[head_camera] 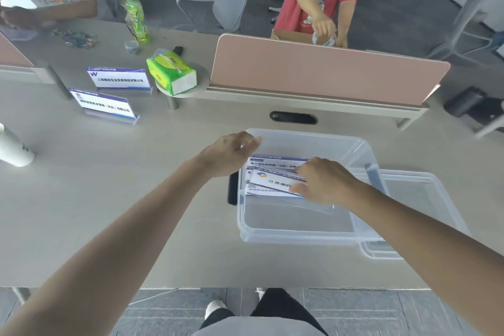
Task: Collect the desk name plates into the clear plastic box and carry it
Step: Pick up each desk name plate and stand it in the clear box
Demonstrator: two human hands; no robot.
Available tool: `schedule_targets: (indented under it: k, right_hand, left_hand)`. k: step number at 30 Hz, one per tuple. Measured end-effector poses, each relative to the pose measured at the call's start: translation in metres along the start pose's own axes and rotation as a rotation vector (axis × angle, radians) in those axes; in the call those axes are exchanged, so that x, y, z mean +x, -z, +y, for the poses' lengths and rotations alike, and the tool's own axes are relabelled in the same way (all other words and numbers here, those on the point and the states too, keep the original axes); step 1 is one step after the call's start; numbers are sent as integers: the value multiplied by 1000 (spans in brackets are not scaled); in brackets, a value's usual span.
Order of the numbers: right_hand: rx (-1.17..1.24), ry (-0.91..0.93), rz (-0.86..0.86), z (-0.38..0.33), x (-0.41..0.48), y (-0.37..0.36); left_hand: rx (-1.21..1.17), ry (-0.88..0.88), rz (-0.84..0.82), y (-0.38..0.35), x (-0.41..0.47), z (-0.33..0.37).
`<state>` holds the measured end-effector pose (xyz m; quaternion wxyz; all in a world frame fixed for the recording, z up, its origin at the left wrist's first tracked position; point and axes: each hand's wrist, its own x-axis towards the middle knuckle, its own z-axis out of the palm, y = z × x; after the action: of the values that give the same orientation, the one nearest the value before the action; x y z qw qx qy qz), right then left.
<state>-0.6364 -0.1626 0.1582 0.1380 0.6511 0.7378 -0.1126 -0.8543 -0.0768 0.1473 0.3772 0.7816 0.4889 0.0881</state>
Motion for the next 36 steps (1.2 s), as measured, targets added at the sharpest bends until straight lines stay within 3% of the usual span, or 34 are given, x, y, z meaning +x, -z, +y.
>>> schedule_targets:
  k: [6,11,13,18,26,36]
  right_hand:
    - [-49,98,-42,24,17,-37]
    - [-28,133,-153,35,36,-69]
    - [-11,153,-168,38,43,-82]
    - [-25,211,-158,38,59,-109]
    - [34,229,-157,27,75,-140]
    - [80,204,-143,21,86,-151]
  left_hand:
    - [-85,263,205,-43,38,-7]
    - [-143,515,157,-73,59,-9]
    - [-125,519,116,-84,62,-8]
    - [-143,510,256,-100,67,-16]
    - [-267,498,343,-109,74,-32]
    - [-243,459,351,-110,73,-35]
